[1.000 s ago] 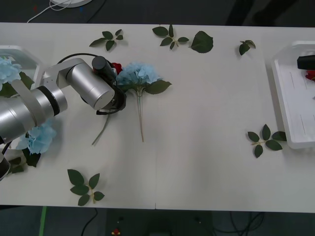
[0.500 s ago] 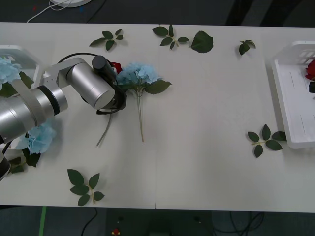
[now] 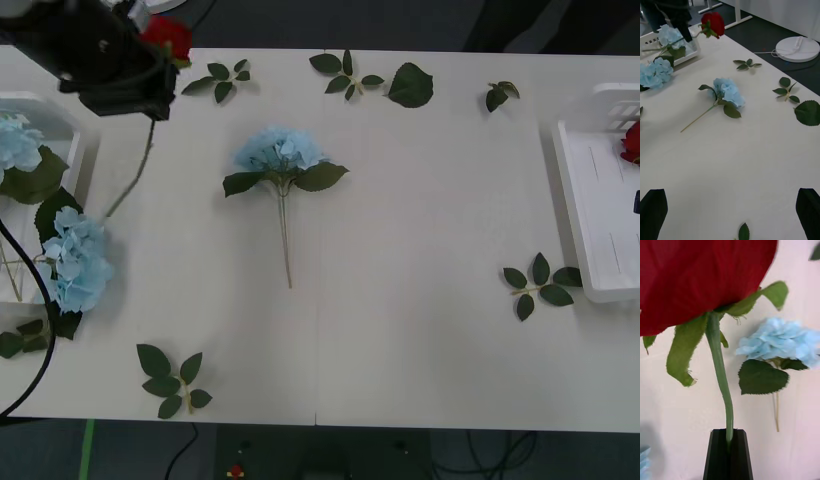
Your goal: Place the red flowers into the right box and the blue flowers into the left box. If a person shows an open palm, hand one flower to the person first, then continue sorting.
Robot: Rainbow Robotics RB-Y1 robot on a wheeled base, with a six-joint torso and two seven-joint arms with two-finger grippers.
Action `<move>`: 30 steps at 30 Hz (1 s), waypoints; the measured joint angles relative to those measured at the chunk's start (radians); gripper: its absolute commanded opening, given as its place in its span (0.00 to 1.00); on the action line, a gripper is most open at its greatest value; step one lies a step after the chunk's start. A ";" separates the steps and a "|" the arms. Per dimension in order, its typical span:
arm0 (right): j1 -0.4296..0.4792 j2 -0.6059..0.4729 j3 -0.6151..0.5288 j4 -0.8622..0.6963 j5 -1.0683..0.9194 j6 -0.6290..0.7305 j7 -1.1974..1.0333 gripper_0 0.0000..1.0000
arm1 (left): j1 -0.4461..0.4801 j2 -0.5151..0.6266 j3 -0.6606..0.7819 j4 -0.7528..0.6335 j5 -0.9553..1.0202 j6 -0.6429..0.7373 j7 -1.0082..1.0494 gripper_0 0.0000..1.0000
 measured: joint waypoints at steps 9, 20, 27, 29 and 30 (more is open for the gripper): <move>0.000 0.000 0.000 0.001 -0.002 0.001 0.000 1.00 | 0.004 -0.066 0.176 -0.070 0.358 -0.075 -0.265 0.00; 0.000 0.000 0.000 0.002 -0.012 0.012 0.000 1.00 | 0.088 -0.175 0.031 -0.070 0.798 -0.534 -0.654 0.00; 0.000 0.001 0.000 0.003 -0.045 0.019 0.000 1.00 | 0.103 -0.240 -0.218 -0.070 0.962 -0.897 -0.654 0.00; 0.000 0.001 0.000 0.008 -0.074 0.019 0.000 1.00 | 0.103 -0.259 -0.290 -0.070 0.993 -1.029 -0.654 0.00; 0.000 0.001 0.000 0.010 -0.094 0.019 0.000 1.00 | 0.102 -0.267 -0.327 -0.070 1.004 -1.089 -0.654 0.00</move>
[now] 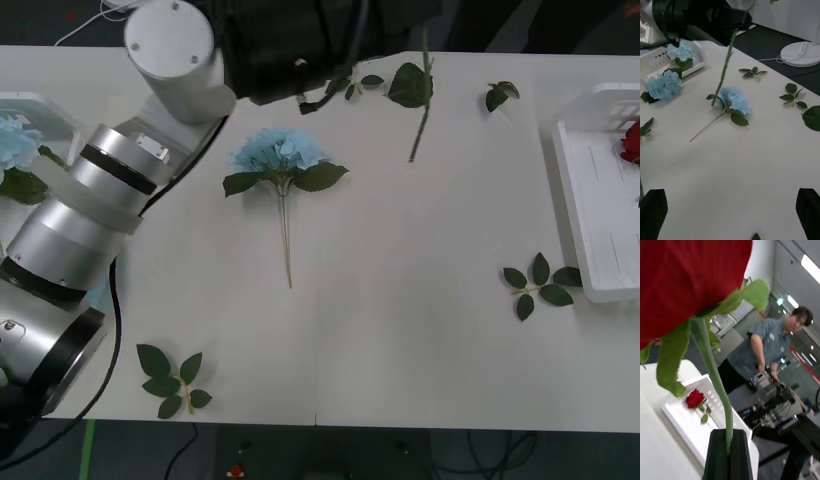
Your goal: Place the red flowers into the right box and the blue flowers into the left box. If a person shows an open palm, hand one flower to the person first, then continue sorting.
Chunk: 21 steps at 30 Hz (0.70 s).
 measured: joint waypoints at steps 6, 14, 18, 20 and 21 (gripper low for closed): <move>-0.015 0.000 0.032 0.007 -0.058 -0.016 0.000 1.00 | -0.006 -0.015 -0.122 0.000 0.089 -0.093 0.000 0.00; -0.165 0.002 0.192 0.023 -0.061 -0.115 -0.104 1.00 | -0.007 -0.016 -0.157 0.000 0.165 -0.118 0.000 0.00; -0.253 0.019 0.263 0.036 -0.046 -0.125 -0.219 1.00 | -0.007 -0.016 -0.164 0.000 0.204 -0.119 0.000 0.00; -0.301 0.031 0.305 0.046 -0.030 -0.125 -0.232 1.00 | -0.008 -0.016 -0.168 0.000 0.227 -0.119 0.000 0.00; -0.323 0.035 0.326 0.052 -0.029 -0.126 -0.243 1.00 | -0.008 -0.016 -0.169 0.000 0.231 -0.119 0.000 0.00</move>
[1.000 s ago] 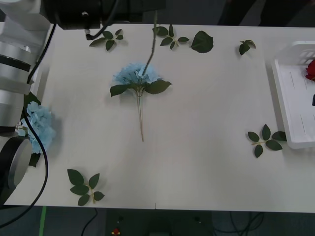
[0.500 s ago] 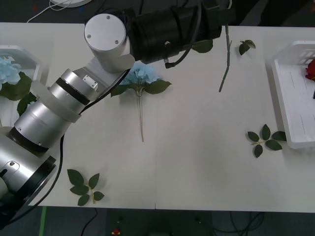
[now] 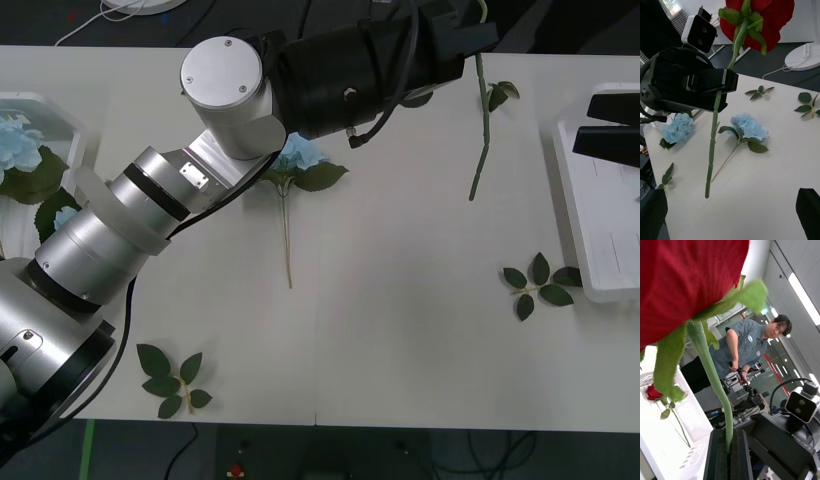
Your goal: Place the red flowers into the right box and the blue flowers into the left box. If a person shows an open palm, hand one flower to the person first, then continue sorting.
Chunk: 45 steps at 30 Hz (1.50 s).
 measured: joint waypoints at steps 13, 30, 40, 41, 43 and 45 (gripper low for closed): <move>-0.330 0.075 0.349 0.079 0.001 -0.009 -0.194 1.00 | -0.002 0.000 -0.003 0.000 0.001 -0.002 0.000 0.00; -0.526 0.154 0.569 0.123 0.029 -0.098 -0.227 0.00 | -0.003 0.000 -0.004 0.000 0.001 -0.002 0.000 0.00; -0.526 0.154 0.569 0.124 0.029 -0.099 -0.227 0.00 | -0.003 0.000 -0.004 0.000 0.002 -0.002 0.000 0.00; -0.526 0.154 0.569 0.124 0.029 -0.099 -0.227 0.00 | -0.003 0.000 -0.004 0.000 0.002 -0.002 0.000 0.00; -0.526 0.154 0.569 0.124 0.029 -0.099 -0.227 0.00 | -0.003 0.000 -0.004 0.000 0.002 -0.002 0.000 0.00; -0.526 0.154 0.569 0.124 0.029 -0.099 -0.227 0.00 | -0.003 0.000 -0.004 0.000 0.002 -0.002 0.000 0.00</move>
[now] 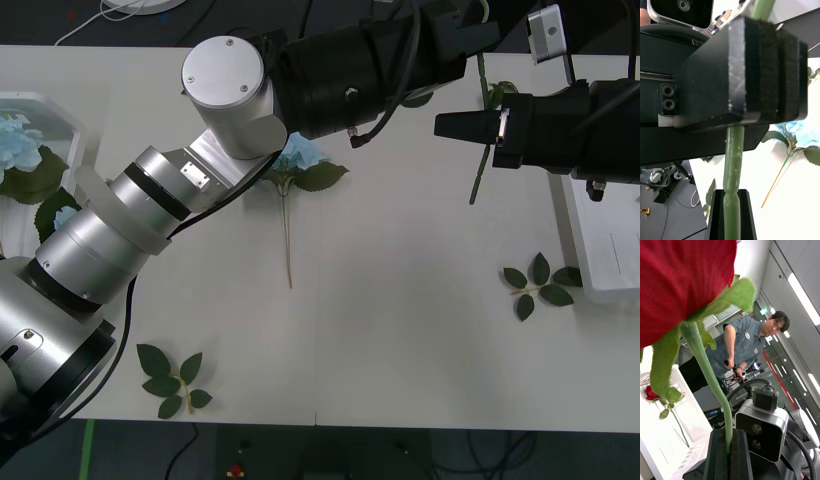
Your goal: Place the red flowers into the right box and the blue flowers into the left box. If a person shows an open palm, hand one flower to the person first, then continue sorting.
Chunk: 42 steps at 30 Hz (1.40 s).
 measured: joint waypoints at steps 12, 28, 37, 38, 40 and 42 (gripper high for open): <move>0.000 0.000 0.000 0.000 0.000 -0.002 0.000 0.00 | 0.000 0.000 0.000 0.000 0.000 0.000 0.000 1.00; 0.000 -0.003 -0.007 0.001 -0.001 -0.003 0.000 0.00 | 0.000 0.000 0.000 0.001 0.000 0.000 0.000 1.00; 0.001 -0.072 -0.043 0.012 -0.001 -0.006 0.000 0.00 | 0.000 0.038 0.002 -0.021 0.056 0.000 0.000 1.00; 0.003 -0.085 -0.050 0.017 -0.001 -0.009 0.000 0.00 | 0.000 0.053 0.003 -0.030 0.079 0.000 0.000 1.00; 0.013 -0.110 -0.069 0.029 0.000 -0.017 0.000 0.00 | 0.000 0.090 0.008 -0.047 0.154 0.000 0.000 1.00; 0.034 -0.133 -0.099 0.039 0.027 -0.027 0.000 0.00 | 0.000 0.130 0.018 -0.056 0.222 0.000 0.000 1.00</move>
